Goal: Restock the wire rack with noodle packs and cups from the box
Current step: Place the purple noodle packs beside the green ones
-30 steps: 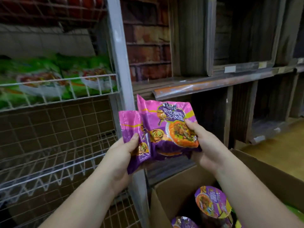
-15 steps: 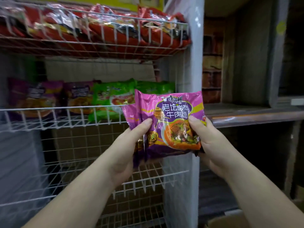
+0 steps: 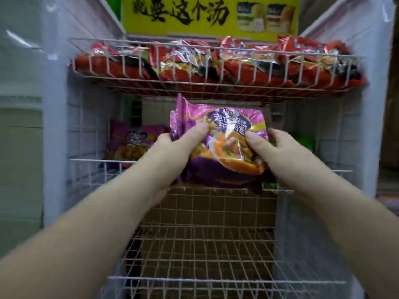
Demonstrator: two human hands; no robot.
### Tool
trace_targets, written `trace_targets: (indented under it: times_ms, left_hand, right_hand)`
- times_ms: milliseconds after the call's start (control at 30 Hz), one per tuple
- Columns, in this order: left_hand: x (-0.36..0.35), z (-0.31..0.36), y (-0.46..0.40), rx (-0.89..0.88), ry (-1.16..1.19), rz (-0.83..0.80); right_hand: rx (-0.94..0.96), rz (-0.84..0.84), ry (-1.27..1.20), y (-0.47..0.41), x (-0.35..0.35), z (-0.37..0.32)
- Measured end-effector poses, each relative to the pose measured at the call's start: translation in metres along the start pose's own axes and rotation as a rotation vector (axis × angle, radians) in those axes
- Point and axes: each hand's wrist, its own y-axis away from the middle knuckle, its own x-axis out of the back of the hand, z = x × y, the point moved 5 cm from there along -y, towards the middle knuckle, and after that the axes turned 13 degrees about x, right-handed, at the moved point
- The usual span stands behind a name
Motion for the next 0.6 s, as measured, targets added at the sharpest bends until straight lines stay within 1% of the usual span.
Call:
trace_targets:
  times_ms: [33, 67, 100, 133, 167, 200, 267, 333, 367, 433, 500, 600]
  left_hand:
    - [0.011, 0.009, -0.011, -0.007, -0.017, 0.013]
    - [0.020, 0.026, 0.007, -0.027, -0.009, 0.017]
    - [0.021, 0.042, 0.036, -0.014, -0.048, -0.013]
    - [0.022, 0.051, 0.062, 0.004, -0.090, 0.021]
    - [0.023, 0.056, 0.092, 0.059, -0.088, 0.037]
    - [0.024, 0.057, 0.097, 0.139, -0.055, 0.036]
    - [0.034, 0.059, 0.096, 0.147, -0.011, 0.069]
    - [0.048, 0.059, 0.081, 0.128, -0.045, 0.140]
    - [0.053, 0.060, 0.079, 0.121, -0.103, 0.168]
    - [0.061, 0.057, 0.067, 0.155, -0.308, 0.229]
    - [0.062, 0.053, 0.054, 0.167, -0.472, 0.207]
    - [0.058, 0.046, 0.032, 0.162, -0.647, 0.201]
  right_hand:
    - [-0.002, -0.022, 0.088, -0.006, -0.003, -0.011]
    - [-0.005, -0.056, 0.123, -0.012, -0.008, -0.021]
    - [-0.014, -0.082, 0.136, -0.021, -0.016, -0.029]
    - [-0.024, -0.101, 0.143, -0.030, -0.024, -0.037]
    - [-0.038, -0.119, 0.136, -0.041, -0.034, -0.041]
    - [-0.045, -0.129, 0.111, -0.052, -0.043, -0.046]
    - [-0.095, -0.145, 0.032, -0.071, -0.062, -0.051]
    - [-0.161, -0.182, -0.071, -0.082, -0.082, -0.053]
    - [-0.194, -0.202, -0.115, -0.087, -0.092, -0.051]
    - [-0.217, -0.222, -0.140, -0.097, -0.108, -0.043]
    - [-0.184, -0.232, -0.060, -0.106, -0.118, -0.038]
    - [-0.129, -0.242, 0.129, -0.112, -0.129, -0.033]
